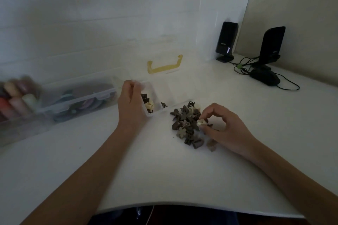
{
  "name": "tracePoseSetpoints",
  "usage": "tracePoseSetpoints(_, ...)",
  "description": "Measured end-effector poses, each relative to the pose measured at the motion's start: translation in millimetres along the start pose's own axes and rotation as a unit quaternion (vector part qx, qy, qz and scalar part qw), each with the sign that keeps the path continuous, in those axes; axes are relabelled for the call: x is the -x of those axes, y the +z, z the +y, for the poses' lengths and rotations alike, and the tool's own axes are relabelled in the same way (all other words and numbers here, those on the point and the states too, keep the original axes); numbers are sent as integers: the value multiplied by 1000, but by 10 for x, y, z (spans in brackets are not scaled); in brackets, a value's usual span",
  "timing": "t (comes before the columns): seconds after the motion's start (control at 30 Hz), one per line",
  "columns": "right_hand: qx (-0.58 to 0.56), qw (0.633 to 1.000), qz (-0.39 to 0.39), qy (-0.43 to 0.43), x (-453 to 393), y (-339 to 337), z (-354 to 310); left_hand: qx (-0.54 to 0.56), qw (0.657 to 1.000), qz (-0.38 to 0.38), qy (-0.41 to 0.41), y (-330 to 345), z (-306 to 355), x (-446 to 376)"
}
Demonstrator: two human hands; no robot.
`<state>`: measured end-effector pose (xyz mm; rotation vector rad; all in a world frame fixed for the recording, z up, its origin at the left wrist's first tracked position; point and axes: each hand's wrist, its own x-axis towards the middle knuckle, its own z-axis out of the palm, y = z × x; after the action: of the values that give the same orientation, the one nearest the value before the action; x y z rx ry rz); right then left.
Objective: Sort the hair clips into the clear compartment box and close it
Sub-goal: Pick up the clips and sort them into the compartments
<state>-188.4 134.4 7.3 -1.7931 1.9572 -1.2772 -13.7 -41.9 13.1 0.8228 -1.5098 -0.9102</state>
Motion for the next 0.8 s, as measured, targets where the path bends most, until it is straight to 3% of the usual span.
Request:
tracePoseSetpoints(0.27, -18, 999, -34, 22, -34, 60, -57, -37, 998, -4, 43, 14, 11, 45)
tracePoseSetpoints(0.4, -67, 998, 16, -8, -166, 93, -188, -28, 998, -8, 50, 42, 16, 42)
tracePoseSetpoints(0.53, -40, 992, 86, -81, -488, 189, -385, -56, 997, -20, 55, 49, -28, -4)
tracePoseSetpoints(0.7, 119, 978, 29, -168, -770, 392, -369, -27, 998, -21, 52, 60, 0, -5)
tracePoseSetpoints(0.8, 64, 990, 8, -123, -750, 164, -312, -16, 999, -15, 27, 73, 18, -6)
